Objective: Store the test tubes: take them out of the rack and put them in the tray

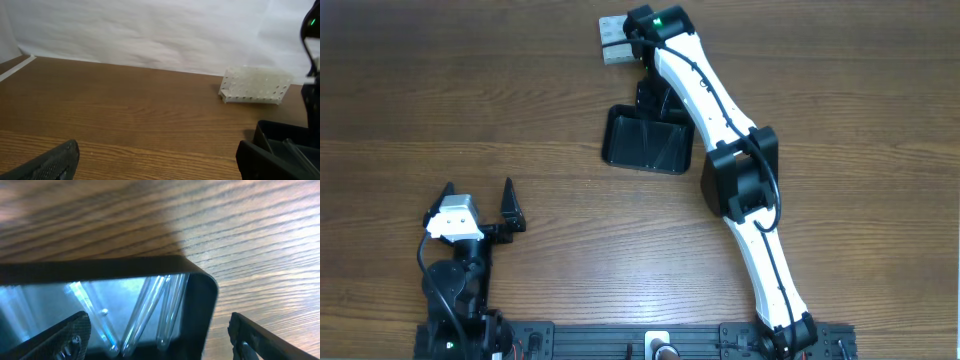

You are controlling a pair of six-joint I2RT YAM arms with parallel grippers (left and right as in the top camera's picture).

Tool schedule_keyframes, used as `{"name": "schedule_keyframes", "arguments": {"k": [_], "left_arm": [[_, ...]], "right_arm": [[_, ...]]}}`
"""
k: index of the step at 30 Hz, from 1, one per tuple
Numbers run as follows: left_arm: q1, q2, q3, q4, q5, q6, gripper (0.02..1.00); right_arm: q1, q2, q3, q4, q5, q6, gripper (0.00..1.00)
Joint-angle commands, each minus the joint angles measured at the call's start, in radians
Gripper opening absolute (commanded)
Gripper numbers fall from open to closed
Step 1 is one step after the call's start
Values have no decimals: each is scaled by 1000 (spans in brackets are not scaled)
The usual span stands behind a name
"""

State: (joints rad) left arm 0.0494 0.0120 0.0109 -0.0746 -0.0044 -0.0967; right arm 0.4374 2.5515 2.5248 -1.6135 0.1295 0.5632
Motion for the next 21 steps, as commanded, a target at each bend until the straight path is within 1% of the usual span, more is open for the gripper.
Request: {"name": "schedule_keyframes", "arguments": {"k": [1,4,6,7,11,14,18,21], "left_arm": [[5,-6,-5,0,-2,14,998],[5,-6,-5,0,-2,14,996],[5,-6,-5,0,-2,14,998],[5,-6,-5,0,-2,14,996],[5,-6,-5,0,-2,14,996],[5,-6,-5,0,-2,14,998],[5,-6,-5,0,-2,14,998],[5,-6,-5,0,-2,14,998]], "right_arm": [[-8,-129,78,-13,-9,-80,906],[-9,-186,81,-23,-8,-152,939],[-9,-228,81,-28,-3,-196,991],[-9,-252,81,-29,7,-209,993],[-8,-347,81,-33,56,-217,991],[-8,-410,81,-40,72,-256,991],[-9,-498,79,-85,148,-259,991],[-9,-584,47,-85,151,-269,993]]}}
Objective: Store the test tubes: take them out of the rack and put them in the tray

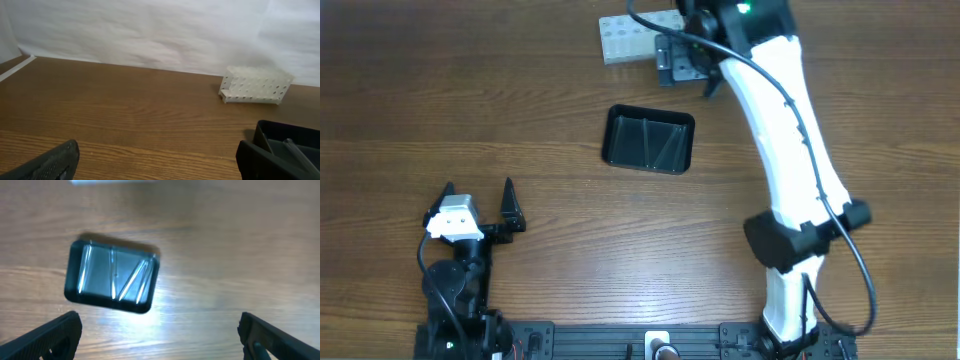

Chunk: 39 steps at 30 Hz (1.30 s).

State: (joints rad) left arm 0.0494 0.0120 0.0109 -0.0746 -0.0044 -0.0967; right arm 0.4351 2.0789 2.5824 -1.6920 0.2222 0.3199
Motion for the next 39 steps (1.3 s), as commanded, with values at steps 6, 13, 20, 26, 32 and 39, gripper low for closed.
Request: {"name": "schedule_keyframes", "arguments": {"k": [6,13,20,26,32,39], "left_arm": [[5,-6,-5,0,-2,14,996],[5,-6,-5,0,-2,14,996],[5,-6,-5,0,-2,14,998],[5,-6,-5,0,-2,14,996],[5,-6,-5,0,-2,14,996],[5,-6,-5,0,-2,14,998]], "right_arm": [[-20,-348,-222,-6,65,-24,991],[-74,-727,-681,117,123,30,991],[-142,-1104,-1188,469,137,-137,991],[-166,-1345,-1560,911,138,-485,993],[-165,-1494,-1800,1106,135,-485,993],[-165,-1622,-2032,1455,135,-486,991]]}}
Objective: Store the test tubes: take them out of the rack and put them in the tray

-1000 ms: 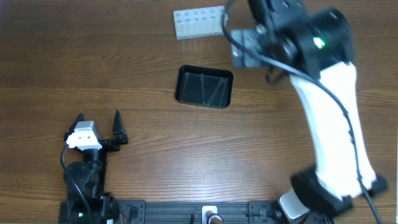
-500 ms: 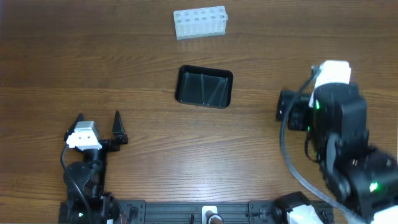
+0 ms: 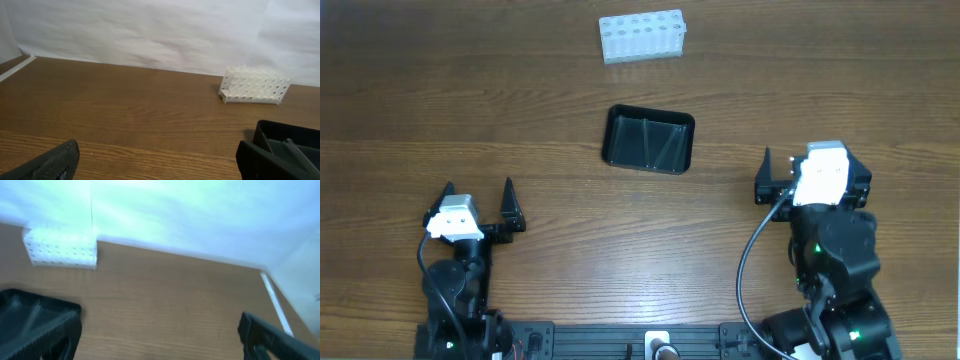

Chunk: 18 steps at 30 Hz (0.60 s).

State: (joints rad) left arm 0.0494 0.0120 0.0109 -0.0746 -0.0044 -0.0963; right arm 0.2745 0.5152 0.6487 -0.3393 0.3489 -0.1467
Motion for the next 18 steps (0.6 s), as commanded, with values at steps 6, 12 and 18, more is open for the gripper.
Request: {"name": "schedule_keyframes", "arguments": {"k": [6,12,18], "left_arm": [[5,-6,-5,0,-2,14,998],[5,-6,-5,0,-2,14,996],[5,-6,-5,0,-2,14,998]], "right_arm": [[-7,-147,-319,367,8,-19,991],[-97,-213,-507,515,8,-19,991],[-179,-243,-582,521,8,-19,993]]}}
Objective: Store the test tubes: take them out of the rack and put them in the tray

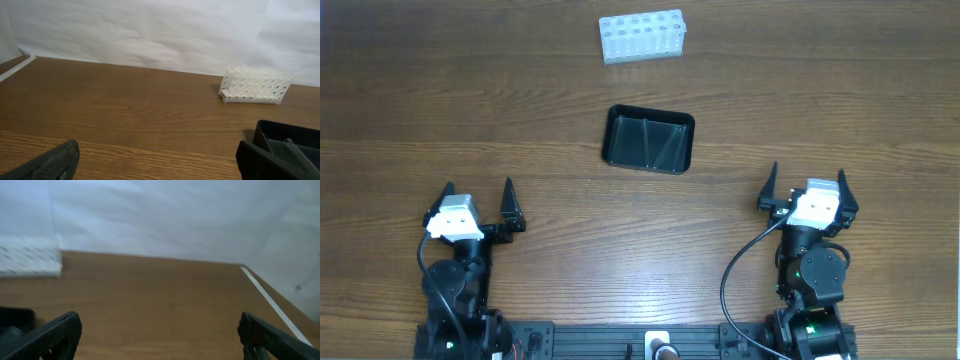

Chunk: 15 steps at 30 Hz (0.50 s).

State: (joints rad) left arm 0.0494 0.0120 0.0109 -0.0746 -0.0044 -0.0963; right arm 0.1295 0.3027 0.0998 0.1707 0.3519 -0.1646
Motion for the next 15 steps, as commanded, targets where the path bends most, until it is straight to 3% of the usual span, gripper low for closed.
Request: {"name": "schedule_keyframes", "arguments": {"k": [1,5,9,15], "left_arm": [[5,-6,-5,0,-2,14,998],[5,-6,-5,0,-2,14,998],[5,-6,-5,0,-2,14,998],[5,-6,-5,0,-2,14,998]], "right_arm": [[-39,-45,-43,7,5,-1,993],[-58,-126,-84,-37,5,-1,991],[-100,-237,-95,-207,5,-1,991],[-151,-298,-94,-216,5,-1,991]]}}
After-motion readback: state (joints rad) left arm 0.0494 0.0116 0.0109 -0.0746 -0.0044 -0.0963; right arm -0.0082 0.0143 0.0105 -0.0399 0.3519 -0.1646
